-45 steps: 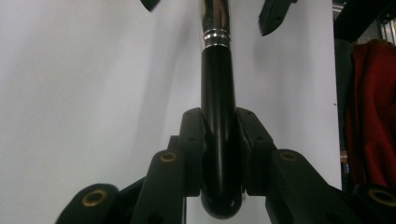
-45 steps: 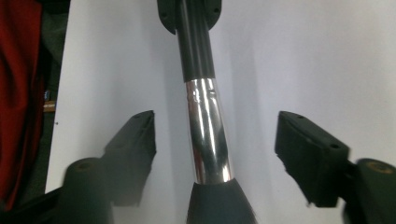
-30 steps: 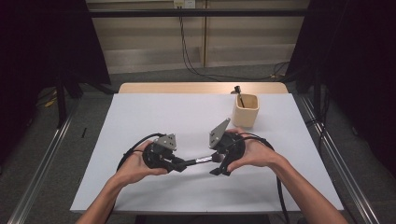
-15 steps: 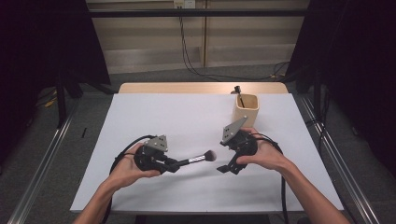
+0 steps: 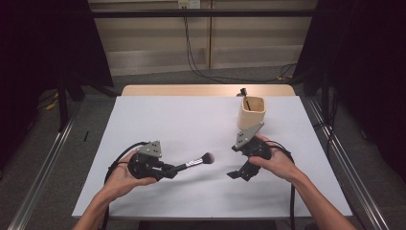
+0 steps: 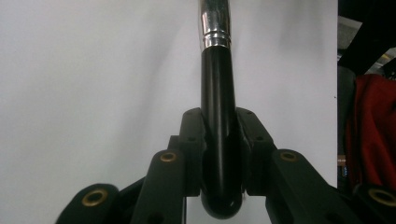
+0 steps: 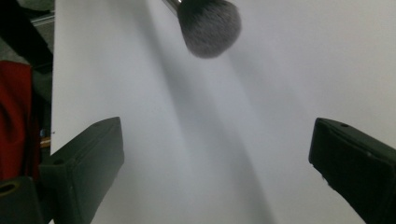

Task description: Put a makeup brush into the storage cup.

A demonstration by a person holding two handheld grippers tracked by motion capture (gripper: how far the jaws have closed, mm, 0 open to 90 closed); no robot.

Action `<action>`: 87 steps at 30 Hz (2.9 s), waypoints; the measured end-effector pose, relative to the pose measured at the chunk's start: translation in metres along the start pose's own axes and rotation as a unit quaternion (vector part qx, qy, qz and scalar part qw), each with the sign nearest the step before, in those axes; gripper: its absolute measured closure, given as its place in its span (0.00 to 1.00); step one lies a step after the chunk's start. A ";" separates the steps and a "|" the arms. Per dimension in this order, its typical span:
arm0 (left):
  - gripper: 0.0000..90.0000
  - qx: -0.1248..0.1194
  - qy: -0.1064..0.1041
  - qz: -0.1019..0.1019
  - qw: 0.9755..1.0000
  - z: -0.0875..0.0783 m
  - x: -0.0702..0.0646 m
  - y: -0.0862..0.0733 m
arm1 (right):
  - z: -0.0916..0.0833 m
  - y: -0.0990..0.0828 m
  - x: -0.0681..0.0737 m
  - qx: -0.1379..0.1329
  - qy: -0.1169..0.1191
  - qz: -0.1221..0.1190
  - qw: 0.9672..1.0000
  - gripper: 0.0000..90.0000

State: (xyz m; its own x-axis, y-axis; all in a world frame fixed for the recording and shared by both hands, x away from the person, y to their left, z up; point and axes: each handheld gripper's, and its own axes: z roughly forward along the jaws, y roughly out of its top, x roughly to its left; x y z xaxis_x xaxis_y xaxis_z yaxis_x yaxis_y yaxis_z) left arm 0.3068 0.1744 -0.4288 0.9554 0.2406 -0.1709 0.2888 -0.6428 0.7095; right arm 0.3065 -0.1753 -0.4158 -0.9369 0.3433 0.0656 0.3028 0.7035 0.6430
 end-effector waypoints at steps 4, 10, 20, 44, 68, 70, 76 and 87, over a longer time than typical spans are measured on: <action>0.83 -0.019 0.001 0.000 1.000 0.000 0.000 -0.003 | 0.002 -0.004 0.003 -0.006 0.004 0.005 1.000 0.04; 0.83 -0.041 0.000 -0.001 0.999 0.000 0.000 -0.008 | 0.003 -0.012 0.004 -0.032 -0.005 0.023 0.999 0.04; 0.83 -0.092 0.014 -0.005 0.996 -0.002 0.004 -0.014 | 0.003 -0.019 0.014 -0.097 -0.012 0.047 0.994 0.05; 0.83 -0.198 0.041 -0.010 0.979 -0.007 0.002 -0.011 | 0.010 -0.010 0.027 -0.257 -0.009 0.053 0.965 0.03; 0.83 -0.234 0.032 0.008 0.972 0.014 -0.006 0.016 | 0.020 0.005 0.024 -0.332 0.021 0.066 0.941 0.07; 0.83 -0.233 0.034 0.009 0.972 0.015 -0.006 0.016 | 0.021 0.006 0.023 -0.335 0.026 0.071 0.939 0.11; 0.83 -0.233 0.030 0.010 0.972 0.015 -0.006 0.017 | 0.026 0.011 0.021 -0.346 0.033 0.073 0.935 0.27; 0.83 -0.222 0.026 0.021 0.974 0.021 -0.008 0.016 | 0.032 0.013 0.019 -0.353 0.038 0.083 0.931 0.52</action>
State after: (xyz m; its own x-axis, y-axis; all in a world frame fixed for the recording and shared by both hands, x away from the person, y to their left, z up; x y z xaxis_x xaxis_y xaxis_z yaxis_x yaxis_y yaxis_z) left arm 0.3051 0.1465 -0.4303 0.9579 0.2655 -0.1093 0.1843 -0.2767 0.9431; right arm 0.2984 -0.1399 -0.4307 -0.9049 0.3471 0.2462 0.2799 0.0497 0.9587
